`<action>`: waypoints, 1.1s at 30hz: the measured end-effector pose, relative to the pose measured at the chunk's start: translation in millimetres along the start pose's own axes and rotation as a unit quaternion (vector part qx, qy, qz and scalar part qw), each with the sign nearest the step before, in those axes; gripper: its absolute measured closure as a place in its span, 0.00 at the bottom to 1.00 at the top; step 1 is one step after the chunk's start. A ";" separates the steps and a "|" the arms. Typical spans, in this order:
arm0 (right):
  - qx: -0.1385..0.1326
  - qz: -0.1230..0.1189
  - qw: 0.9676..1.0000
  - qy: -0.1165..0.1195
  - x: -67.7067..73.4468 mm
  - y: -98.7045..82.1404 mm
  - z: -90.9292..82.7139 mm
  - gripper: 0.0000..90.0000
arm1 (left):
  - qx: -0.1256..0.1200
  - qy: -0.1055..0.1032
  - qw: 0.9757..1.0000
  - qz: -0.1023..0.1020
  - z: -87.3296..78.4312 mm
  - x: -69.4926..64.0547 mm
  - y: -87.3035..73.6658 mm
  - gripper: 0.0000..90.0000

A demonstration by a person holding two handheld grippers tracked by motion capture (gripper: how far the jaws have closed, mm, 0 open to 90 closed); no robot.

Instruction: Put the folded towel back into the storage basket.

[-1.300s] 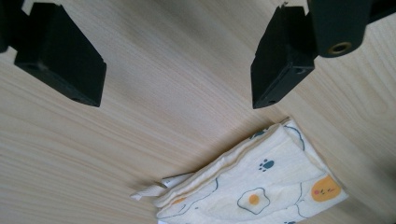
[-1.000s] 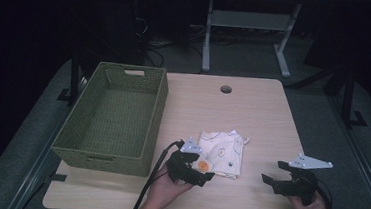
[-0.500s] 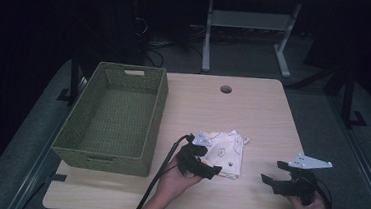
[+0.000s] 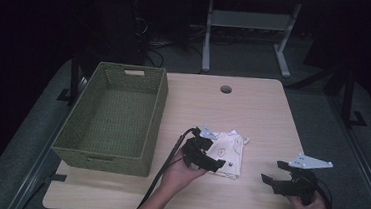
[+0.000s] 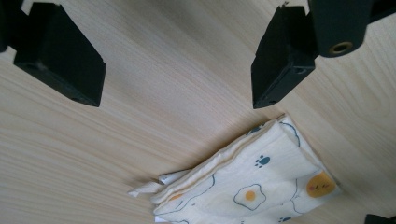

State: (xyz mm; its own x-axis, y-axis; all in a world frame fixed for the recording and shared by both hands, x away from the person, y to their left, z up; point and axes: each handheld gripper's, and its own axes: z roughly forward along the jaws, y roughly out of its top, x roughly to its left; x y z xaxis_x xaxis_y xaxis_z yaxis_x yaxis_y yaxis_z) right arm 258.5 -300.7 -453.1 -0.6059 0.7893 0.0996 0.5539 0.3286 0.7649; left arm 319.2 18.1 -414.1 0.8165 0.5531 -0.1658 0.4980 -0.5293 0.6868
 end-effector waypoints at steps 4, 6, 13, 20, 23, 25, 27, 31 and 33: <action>-0.001 0.002 1.000 0.001 -0.3 0.1 -0.5 0.19 | 0.006 0.004 1.000 -0.004 6.0 3.1 7.9 0.27; -0.001 0.002 1.000 0.001 -0.3 0.2 -0.6 0.19 | 0.011 0.005 1.000 -0.002 8.2 3.8 10.3 0.28; -0.004 0.005 1.000 0.004 -0.6 0.4 -1.2 0.19 | 0.027 0.014 1.000 0.004 22.4 5.7 24.2 0.29; -0.006 0.004 1.000 0.004 -0.6 1.0 -1.6 0.19 | 0.048 0.017 0.999 0.004 38.5 11.8 27.6 0.31; -0.005 0.002 1.000 0.003 -0.5 1.0 -1.5 0.19 | 0.056 0.018 0.998 -0.003 43.3 16.6 26.1 0.32; -0.005 0.000 1.000 0.003 -0.2 1.1 -1.1 0.19 | 0.065 0.020 0.998 -0.003 46.0 20.1 24.9 0.32; -0.004 0.001 1.000 0.003 0.3 1.3 -1.0 0.19 | 0.066 0.022 0.998 -0.006 47.4 21.3 24.3 0.33; -0.004 0.001 1.000 0.004 0.4 1.5 -0.9 0.19 | 0.073 0.024 0.997 -0.004 50.1 22.1 24.1 0.35; -0.004 0.001 1.000 0.005 0.7 1.6 -0.8 0.19 | 0.075 0.025 0.997 -0.004 52.1 22.0 23.7 0.36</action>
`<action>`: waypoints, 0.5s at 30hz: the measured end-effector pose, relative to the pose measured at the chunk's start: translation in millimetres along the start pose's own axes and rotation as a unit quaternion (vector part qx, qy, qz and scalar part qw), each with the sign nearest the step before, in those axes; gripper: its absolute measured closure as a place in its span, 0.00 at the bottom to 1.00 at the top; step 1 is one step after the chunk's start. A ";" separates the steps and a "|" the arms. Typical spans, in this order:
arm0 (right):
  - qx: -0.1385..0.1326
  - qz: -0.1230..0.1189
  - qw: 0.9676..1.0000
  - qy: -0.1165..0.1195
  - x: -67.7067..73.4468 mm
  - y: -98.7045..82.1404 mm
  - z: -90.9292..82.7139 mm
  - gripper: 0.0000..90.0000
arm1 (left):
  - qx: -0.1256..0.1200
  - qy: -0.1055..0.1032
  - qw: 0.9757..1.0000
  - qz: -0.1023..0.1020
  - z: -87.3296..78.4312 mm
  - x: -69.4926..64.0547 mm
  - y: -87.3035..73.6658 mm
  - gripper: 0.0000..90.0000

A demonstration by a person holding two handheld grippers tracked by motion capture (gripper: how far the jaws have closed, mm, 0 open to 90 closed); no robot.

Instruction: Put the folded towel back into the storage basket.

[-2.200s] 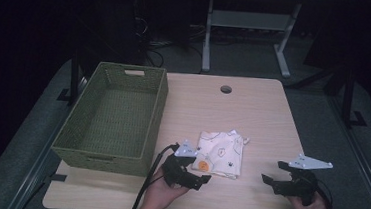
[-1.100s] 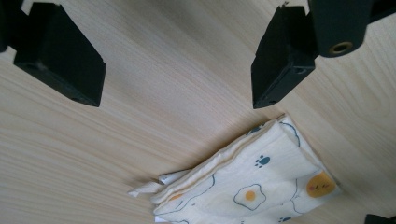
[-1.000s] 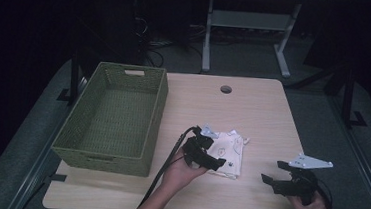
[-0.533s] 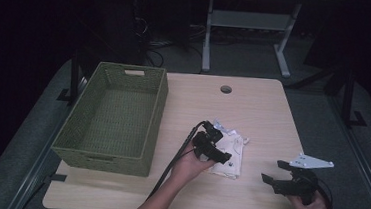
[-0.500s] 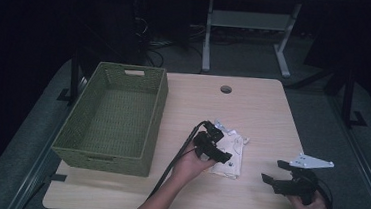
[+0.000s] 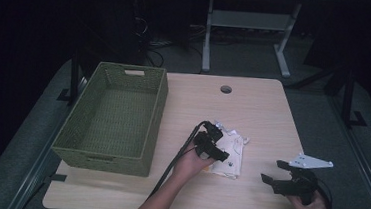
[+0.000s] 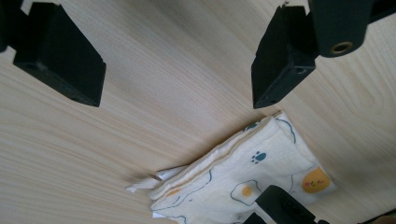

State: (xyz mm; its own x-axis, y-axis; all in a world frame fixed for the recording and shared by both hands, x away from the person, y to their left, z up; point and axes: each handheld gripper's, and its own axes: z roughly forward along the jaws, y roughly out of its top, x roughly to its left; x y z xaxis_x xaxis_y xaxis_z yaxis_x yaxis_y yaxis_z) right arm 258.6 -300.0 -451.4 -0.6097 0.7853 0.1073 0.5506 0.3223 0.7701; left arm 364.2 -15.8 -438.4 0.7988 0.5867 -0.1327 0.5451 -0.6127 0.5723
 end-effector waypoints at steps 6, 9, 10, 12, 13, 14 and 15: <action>-0.001 0.000 1.000 0.000 0.3 0.1 -0.1 0.19 | 0.005 0.003 1.000 -0.002 5.1 0.7 2.4 0.41; -0.001 0.000 1.000 0.000 0.0 0.2 0.0 0.19 | 0.012 0.011 1.000 -0.004 9.8 0.6 2.5 0.45; -0.001 0.000 1.000 0.000 0.0 0.2 0.0 0.19 | 0.012 0.011 1.000 -0.004 9.8 0.6 2.5 0.45; -0.001 0.000 1.000 0.000 0.4 0.3 0.1 0.19 | 0.013 0.013 1.000 -0.004 11.3 1.1 2.2 0.47; -0.001 0.000 1.000 0.000 0.6 0.4 0.1 0.19 | 0.019 0.015 1.000 -0.002 12.1 1.3 2.2 0.47; -0.001 -0.001 1.000 0.000 0.8 0.4 0.1 0.19 | 0.019 0.018 1.000 -0.003 13.0 1.3 2.0 0.48; 0.000 -0.001 1.000 0.000 1.0 0.6 0.4 0.19 | 0.025 0.020 0.999 0.000 13.6 2.0 1.9 0.50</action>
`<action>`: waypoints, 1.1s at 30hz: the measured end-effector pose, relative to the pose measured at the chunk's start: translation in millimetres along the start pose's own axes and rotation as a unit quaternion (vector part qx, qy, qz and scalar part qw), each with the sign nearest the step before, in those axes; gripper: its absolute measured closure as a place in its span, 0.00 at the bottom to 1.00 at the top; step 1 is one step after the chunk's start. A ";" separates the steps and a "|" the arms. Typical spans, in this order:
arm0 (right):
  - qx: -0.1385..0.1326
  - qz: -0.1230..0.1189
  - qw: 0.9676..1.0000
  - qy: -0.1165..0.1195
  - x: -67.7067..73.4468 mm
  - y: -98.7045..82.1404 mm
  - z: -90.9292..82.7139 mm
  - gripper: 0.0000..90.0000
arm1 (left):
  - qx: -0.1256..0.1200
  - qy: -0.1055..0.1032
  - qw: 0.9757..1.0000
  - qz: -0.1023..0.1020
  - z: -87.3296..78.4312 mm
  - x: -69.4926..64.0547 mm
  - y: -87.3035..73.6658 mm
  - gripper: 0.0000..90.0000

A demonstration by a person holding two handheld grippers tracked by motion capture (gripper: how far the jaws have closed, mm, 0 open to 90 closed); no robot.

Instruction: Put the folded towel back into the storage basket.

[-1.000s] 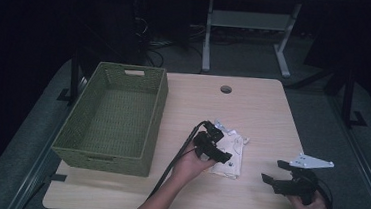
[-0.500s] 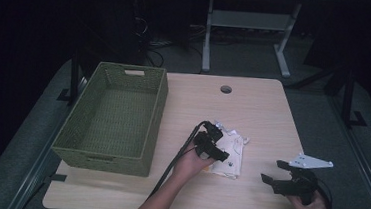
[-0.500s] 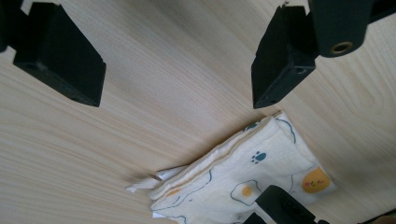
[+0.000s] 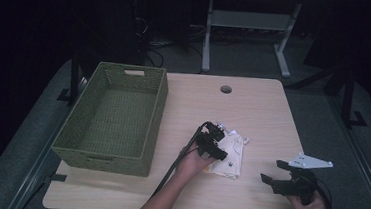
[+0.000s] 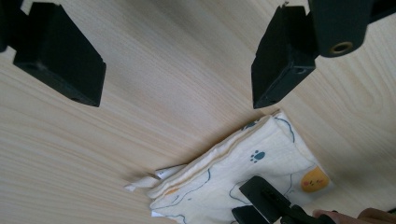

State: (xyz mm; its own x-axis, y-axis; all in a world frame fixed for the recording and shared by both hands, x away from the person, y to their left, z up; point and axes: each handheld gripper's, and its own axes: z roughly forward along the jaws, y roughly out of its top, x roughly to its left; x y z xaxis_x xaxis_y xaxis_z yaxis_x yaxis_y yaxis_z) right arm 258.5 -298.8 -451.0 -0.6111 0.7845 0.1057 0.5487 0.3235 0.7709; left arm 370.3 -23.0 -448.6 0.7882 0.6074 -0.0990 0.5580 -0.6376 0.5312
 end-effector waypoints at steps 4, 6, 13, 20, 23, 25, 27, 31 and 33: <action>-0.001 -0.002 1.000 0.000 0.9 0.1 0.2 0.19 | 0.003 0.008 1.000 0.004 0.6 -0.4 -0.2 0.54; -0.001 -0.002 1.000 0.000 0.9 0.1 0.2 0.19 | 0.004 0.018 1.000 0.011 1.3 -1.9 -0.3 0.55; -0.002 -0.003 1.000 -0.002 1.2 0.0 -0.1 0.19 | 0.006 0.044 0.999 0.028 3.5 -8.5 0.5 0.62; 0.005 -0.004 1.000 -0.004 2.7 0.4 1.8 0.19 | 0.001 0.051 0.998 0.026 4.2 -9.6 0.6 0.68; 0.006 -0.005 1.000 -0.004 2.7 0.4 2.2 0.19 | -0.001 0.053 0.998 0.028 4.5 -9.8 0.9 0.70; 0.007 -0.004 1.000 -0.004 2.7 0.5 2.7 0.19 | -0.002 0.054 0.998 0.029 4.8 -9.7 1.3 0.72; 0.009 -0.006 1.000 -0.005 2.6 0.5 3.4 0.19 | -0.003 0.055 0.998 0.030 5.3 -9.5 1.9 0.74; 0.010 -0.007 1.000 -0.006 2.6 0.5 3.9 0.19 | -0.004 0.057 0.998 0.032 6.2 -10.1 3.1 0.77; 0.010 -0.005 1.000 -0.007 2.5 0.5 3.7 0.19 | -0.005 0.058 0.998 0.033 6.6 -10.4 3.4 0.81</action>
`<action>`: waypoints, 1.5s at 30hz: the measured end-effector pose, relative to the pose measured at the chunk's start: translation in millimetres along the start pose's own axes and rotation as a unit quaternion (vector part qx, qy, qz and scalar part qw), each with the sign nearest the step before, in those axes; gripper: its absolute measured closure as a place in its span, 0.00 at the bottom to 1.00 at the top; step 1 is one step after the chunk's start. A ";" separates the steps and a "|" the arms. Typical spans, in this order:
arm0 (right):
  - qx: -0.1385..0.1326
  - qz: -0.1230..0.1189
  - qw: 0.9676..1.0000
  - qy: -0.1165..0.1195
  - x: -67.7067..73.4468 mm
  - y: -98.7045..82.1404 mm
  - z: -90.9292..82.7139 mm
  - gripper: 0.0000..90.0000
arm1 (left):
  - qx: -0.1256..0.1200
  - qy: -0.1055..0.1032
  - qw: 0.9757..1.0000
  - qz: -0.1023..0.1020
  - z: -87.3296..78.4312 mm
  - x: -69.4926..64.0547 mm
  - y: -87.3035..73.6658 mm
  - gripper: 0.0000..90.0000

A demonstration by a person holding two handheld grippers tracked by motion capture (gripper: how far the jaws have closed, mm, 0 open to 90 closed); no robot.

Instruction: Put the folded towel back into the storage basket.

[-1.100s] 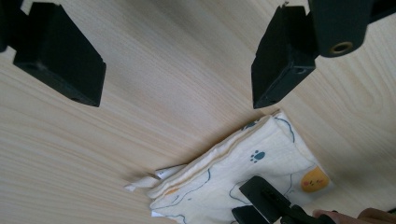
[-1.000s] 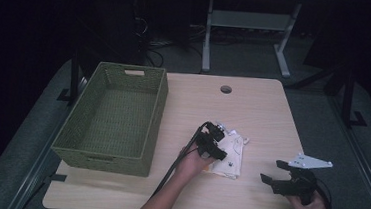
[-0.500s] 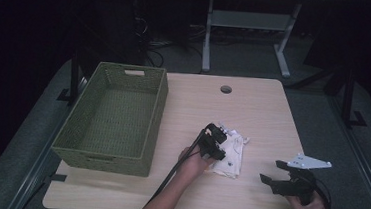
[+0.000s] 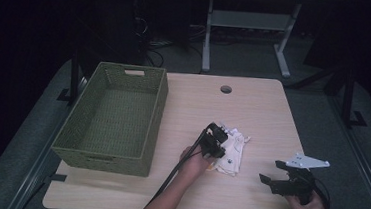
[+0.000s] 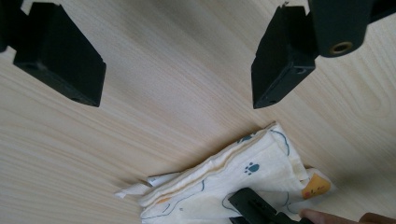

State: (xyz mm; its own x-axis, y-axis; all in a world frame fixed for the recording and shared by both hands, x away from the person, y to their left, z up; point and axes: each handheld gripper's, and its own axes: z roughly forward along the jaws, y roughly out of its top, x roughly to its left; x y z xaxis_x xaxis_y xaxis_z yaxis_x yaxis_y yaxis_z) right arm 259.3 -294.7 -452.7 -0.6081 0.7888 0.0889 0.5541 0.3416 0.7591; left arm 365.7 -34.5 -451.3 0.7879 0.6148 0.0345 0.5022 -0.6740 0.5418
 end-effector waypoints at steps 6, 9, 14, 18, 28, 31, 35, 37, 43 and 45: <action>0.001 0.001 1.000 0.001 0.0 0.0 0.6 0.19 | -0.003 0.002 1.000 0.003 1.8 -1.0 2.3 0.88; 0.003 -0.001 1.000 0.002 -0.4 0.1 1.6 0.19 | -0.005 -0.001 1.000 0.002 2.2 0.1 2.4 0.89; 0.001 0.001 1.000 0.002 -2.2 0.0 1.5 0.19 | -0.012 -0.016 1.000 -0.018 2.6 4.4 1.9 0.92; -0.001 0.004 1.000 0.002 -2.4 -0.3 0.4 0.19 | -0.018 -0.033 0.998 -0.041 2.4 7.9 0.5 0.92; 0.001 0.006 1.000 0.001 -3.4 -0.7 0.6 0.19 | -0.032 -0.080 0.994 -0.074 -1.3 15.3 -3.3 0.92; -0.002 0.010 1.000 0.001 -4.5 -1.3 -0.5 0.19 | -0.040 -0.091 0.992 -0.083 -4.7 16.9 -4.2 0.93; -0.004 0.012 1.000 0.000 -5.5 -1.5 -1.4 0.19 | -0.049 -0.103 0.989 -0.092 -9.6 19.2 -4.8 0.93; -0.004 0.012 1.000 0.000 -6.0 -1.8 -1.9 0.19 | -0.058 -0.112 0.987 -0.098 -13.6 22.1 -5.0 0.93; -0.004 0.013 1.000 0.000 -6.3 -1.9 -2.0 0.19 | -0.063 -0.118 0.986 -0.102 -18.1 23.1 -5.6 0.93; -0.004 0.013 1.000 -0.001 -6.3 -1.9 -1.9 0.19 | -0.065 -0.124 0.985 -0.105 -20.6 24.3 -6.1 0.93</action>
State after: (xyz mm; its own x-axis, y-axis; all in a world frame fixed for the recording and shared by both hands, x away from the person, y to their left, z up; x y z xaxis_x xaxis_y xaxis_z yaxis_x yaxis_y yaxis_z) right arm 261.0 -301.3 -453.5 -0.5933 0.7978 0.1075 0.5647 0.3173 0.7619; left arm 374.4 -7.1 -436.4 0.7427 0.6054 -0.2862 0.6256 -0.4748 0.6190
